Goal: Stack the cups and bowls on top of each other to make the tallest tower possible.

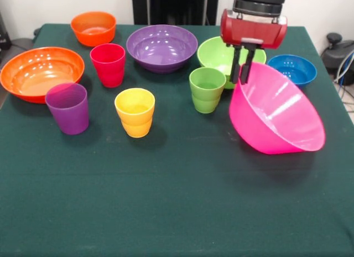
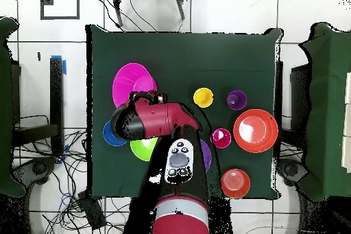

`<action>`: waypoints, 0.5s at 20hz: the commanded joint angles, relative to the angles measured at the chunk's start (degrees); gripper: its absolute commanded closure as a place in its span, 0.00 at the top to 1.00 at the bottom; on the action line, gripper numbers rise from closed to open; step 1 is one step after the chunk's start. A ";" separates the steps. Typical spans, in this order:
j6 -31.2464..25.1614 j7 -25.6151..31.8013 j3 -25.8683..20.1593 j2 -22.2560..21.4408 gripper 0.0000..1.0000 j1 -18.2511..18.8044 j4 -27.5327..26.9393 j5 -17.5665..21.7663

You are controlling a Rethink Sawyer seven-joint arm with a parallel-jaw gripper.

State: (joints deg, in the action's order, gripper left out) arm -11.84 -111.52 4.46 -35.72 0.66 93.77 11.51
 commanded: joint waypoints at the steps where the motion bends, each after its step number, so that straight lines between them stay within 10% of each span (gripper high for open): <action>1: -5.93 -4.90 4.79 -0.49 0.00 -2.82 -4.79 1.53; 10: -6.23 -4.14 11.15 -1.23 0.00 -4.72 -8.98 1.61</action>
State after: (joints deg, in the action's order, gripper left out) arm -12.41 -111.52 13.34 -36.42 -2.98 90.09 11.53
